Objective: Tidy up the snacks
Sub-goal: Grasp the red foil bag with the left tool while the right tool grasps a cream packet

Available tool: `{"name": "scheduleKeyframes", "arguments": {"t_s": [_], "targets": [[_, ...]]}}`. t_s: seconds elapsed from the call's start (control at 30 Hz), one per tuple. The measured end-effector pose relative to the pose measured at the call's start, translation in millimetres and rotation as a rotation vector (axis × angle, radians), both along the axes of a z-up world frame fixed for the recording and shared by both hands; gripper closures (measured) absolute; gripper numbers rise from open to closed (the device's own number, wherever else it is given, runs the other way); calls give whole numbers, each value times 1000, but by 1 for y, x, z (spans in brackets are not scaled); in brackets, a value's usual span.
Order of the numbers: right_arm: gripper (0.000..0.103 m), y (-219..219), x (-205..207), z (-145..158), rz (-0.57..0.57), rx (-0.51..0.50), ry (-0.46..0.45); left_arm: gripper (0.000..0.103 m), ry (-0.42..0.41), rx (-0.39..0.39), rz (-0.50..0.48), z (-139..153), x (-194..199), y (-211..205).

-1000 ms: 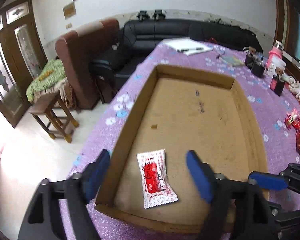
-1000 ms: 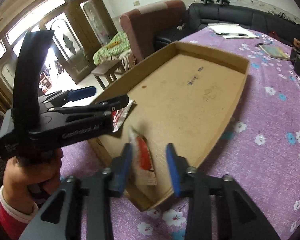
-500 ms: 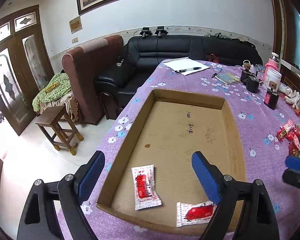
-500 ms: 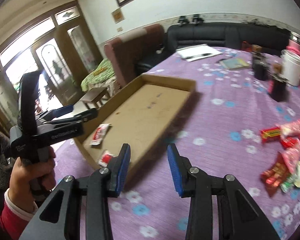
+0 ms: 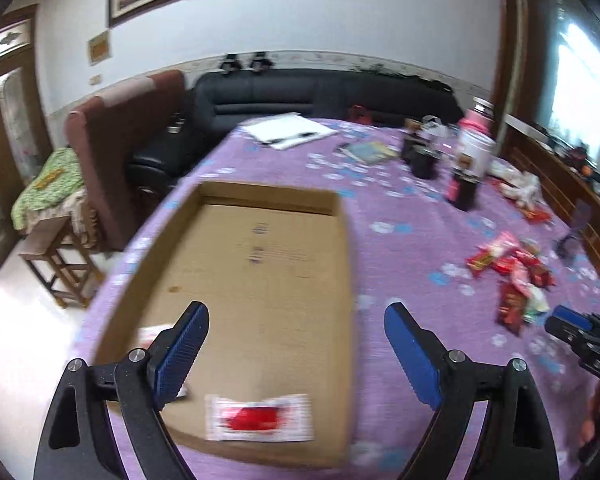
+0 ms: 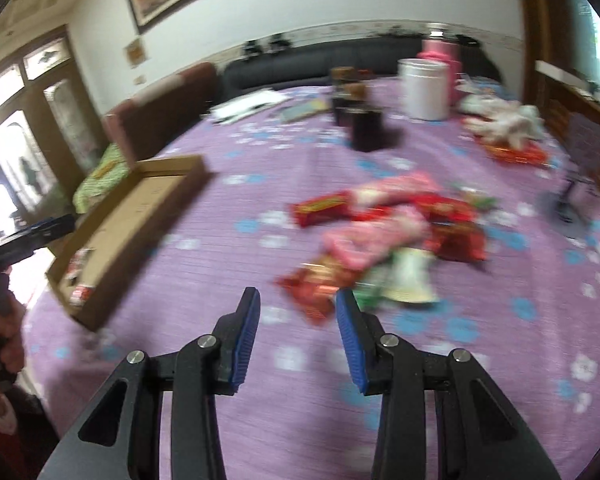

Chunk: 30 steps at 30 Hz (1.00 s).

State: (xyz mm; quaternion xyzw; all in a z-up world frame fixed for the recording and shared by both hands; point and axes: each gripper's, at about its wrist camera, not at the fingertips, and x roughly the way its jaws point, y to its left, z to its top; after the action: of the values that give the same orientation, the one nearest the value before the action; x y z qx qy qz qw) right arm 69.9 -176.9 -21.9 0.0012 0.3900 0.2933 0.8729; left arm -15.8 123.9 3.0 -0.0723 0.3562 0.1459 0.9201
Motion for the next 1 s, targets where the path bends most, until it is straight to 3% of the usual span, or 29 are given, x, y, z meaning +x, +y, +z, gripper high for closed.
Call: {"name": "scheduleKeyframes", "arguments": {"t_s": [0.07,0.23,0.43,0.67,0.77,0.83,1.0], "targets": [[54,-17,5,-4,-43,-28,-13,11,17,-12,-45,-5,11,-19],[54,-41,17,-13,-81,-74,-23,11,80,-16,-175,-24,43,-76],[54,-35,44,-25,-68,-94,0,11,133,-4,-243,-39,61,-115],[68,-20,67,-37,-53,-129,34,11,151,-43,-252,-46,84,-122],[70,-15,74,-46,-52,-147,66,11,166,-69,-269,-51,96,-127],[80,-14,75,-46,-58,-151,47,11,171,-73,-284,-53,102,-133],[81,-28,72,-41,-72,-104,48,11,186,-57,-347,-58,115,-157]]}}
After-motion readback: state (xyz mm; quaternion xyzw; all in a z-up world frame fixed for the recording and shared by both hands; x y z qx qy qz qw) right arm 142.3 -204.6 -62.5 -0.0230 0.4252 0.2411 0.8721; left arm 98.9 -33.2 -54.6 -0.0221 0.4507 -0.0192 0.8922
